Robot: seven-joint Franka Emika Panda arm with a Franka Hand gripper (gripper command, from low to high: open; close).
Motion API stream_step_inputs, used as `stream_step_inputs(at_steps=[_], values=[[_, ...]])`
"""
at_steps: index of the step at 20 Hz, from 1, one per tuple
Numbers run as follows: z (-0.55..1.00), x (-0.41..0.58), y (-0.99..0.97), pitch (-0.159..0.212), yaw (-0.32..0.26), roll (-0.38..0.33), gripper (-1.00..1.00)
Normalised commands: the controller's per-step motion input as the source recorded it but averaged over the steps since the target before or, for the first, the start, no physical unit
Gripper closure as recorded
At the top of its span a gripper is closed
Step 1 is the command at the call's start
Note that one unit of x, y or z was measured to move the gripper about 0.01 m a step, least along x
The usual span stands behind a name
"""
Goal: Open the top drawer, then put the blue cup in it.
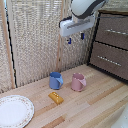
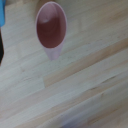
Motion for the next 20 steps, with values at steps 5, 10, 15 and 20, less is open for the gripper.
stream_step_inputs(at_steps=[5,10,15,20], values=[[0.00,-0.293,-0.27,0.005,0.087,-0.375,-1.00],[0.00,-0.329,-0.16,0.017,0.123,-0.375,-1.00],[0.00,-0.314,-0.11,0.020,0.135,-0.375,-1.00],[0.00,-0.129,-0.11,0.001,0.112,-0.375,-1.00]])
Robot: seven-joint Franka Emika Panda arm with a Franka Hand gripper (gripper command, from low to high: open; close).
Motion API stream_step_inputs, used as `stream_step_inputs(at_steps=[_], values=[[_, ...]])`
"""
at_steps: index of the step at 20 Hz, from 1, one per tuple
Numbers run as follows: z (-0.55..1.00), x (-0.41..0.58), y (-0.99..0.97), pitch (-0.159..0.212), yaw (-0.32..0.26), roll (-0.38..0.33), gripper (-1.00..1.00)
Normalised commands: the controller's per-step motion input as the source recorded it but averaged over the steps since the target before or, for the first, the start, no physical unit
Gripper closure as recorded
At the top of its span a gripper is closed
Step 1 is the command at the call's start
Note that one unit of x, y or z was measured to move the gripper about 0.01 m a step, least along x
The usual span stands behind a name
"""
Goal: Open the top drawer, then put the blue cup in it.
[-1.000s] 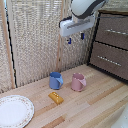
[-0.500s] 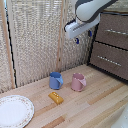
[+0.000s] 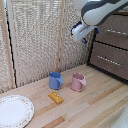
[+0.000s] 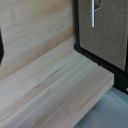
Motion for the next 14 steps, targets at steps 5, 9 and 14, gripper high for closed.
stream_step_inputs(at_steps=[5,9,14], values=[[0.00,-0.003,-0.19,-0.019,0.083,-0.374,-1.00],[0.00,0.015,-0.35,-0.066,0.062,-0.357,-1.00],[0.00,0.001,-0.43,-0.002,0.018,-0.359,-1.00]])
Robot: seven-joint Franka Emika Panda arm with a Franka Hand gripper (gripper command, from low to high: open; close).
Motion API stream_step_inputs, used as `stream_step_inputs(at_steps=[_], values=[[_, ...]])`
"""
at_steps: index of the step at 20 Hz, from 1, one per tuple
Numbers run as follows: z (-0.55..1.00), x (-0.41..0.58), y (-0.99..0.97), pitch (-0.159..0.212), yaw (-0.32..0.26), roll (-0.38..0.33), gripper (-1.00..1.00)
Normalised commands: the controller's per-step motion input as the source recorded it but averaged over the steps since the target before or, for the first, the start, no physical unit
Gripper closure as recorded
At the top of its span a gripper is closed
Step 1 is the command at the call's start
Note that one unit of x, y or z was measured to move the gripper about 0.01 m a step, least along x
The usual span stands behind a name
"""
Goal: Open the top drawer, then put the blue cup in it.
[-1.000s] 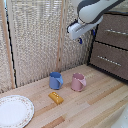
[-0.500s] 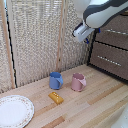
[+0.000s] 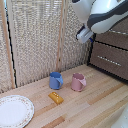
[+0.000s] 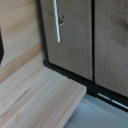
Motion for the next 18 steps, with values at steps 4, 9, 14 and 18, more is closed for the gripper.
stream_step_inputs(at_steps=[4,9,14,18], values=[[0.00,0.000,-0.52,0.027,0.000,-0.361,-1.00],[-0.06,0.000,-0.50,0.091,0.015,-0.343,-1.00],[-0.11,0.000,-0.46,0.104,0.064,-0.325,-1.00],[-0.10,0.000,-0.42,0.110,0.099,-0.290,-1.00]])
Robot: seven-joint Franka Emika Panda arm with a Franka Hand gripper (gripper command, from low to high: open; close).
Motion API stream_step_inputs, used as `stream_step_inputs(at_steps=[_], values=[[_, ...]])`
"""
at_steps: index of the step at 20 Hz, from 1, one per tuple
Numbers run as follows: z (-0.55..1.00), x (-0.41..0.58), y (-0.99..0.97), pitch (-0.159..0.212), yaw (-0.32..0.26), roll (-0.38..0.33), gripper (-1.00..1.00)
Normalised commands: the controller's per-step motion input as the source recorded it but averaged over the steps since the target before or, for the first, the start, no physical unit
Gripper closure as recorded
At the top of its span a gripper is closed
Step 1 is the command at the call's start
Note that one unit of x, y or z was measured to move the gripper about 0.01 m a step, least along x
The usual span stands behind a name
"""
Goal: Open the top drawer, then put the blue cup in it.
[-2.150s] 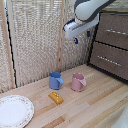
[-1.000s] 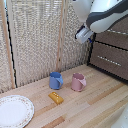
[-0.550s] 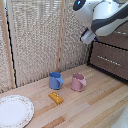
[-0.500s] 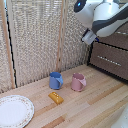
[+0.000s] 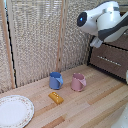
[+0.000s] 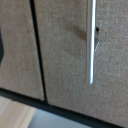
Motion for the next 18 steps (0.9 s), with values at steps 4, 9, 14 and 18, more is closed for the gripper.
stream_step_inputs(at_steps=[4,9,14,18], values=[[-0.03,-0.010,-0.42,0.067,0.112,-0.271,-1.00],[0.07,-0.107,-0.46,0.000,0.121,-0.235,-1.00],[0.19,-0.056,-0.66,-0.008,0.122,-0.104,-1.00],[0.22,0.006,-0.80,0.000,0.137,0.015,-1.00]])
